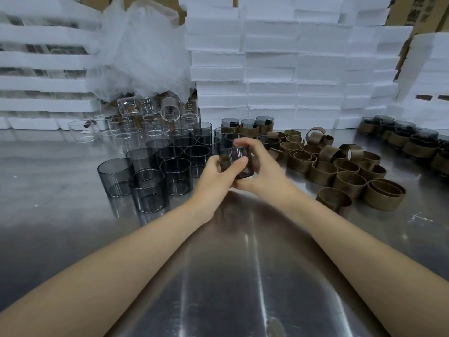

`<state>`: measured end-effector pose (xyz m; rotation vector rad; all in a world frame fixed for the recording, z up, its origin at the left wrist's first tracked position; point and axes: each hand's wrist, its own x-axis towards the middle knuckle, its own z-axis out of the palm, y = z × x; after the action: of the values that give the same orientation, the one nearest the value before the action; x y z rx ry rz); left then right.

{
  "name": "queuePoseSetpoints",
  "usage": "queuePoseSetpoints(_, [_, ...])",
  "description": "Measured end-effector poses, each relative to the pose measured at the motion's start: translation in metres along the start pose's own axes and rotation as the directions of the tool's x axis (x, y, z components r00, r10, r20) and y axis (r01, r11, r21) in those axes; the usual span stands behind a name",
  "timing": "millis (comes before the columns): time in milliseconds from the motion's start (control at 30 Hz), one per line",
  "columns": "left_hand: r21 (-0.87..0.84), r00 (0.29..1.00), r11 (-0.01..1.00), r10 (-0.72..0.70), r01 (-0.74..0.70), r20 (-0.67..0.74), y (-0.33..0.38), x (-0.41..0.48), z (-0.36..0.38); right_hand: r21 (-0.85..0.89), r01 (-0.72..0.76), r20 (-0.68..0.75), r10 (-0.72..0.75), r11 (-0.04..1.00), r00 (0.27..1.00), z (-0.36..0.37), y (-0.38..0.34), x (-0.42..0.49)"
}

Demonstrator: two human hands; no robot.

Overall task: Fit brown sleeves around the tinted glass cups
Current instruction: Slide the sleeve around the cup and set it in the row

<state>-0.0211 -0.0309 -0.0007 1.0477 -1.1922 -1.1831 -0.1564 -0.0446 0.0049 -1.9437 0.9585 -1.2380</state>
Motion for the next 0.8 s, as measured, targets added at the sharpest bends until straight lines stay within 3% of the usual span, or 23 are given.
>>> queuePoseSetpoints(133, [-0.186,0.995,0.983,0.019,-0.001,0.099,0.004,0.000,-0.004,0.067,0.014,0.033,-0.017,0.998,0.999,-0.003,-0.003,0.001])
queuePoseSetpoints(200, [-0.333,0.984,0.942,0.014,0.047,0.179,0.007,-0.001,-0.006,0.154,-0.026,0.101,0.011,0.988,0.995,-0.005,-0.004,0.003])
queuePoseSetpoints(267, [-0.369,0.977,0.924,-0.019,0.098,0.211,0.010,-0.004,-0.006,0.166,-0.057,0.125,0.037,0.984,0.992,-0.005,-0.003,0.004])
queuePoseSetpoints(433, [-0.390,0.979,0.917,-0.004,0.086,0.206,0.012,-0.003,-0.006,0.042,-0.001,0.030,0.000,0.999,1.000,0.003,-0.002,0.002])
queuePoseSetpoints(600, [-0.367,0.993,0.929,0.000,0.044,0.119,0.014,-0.005,-0.001,-0.038,0.061,0.035,-0.060,0.997,0.998,0.000,-0.003,0.002])
queuePoseSetpoints(800, [-0.112,0.993,0.987,0.110,-0.114,-0.039,0.009,-0.003,0.001,-0.298,0.162,-0.035,-0.181,0.941,0.983,0.000,-0.006,0.000])
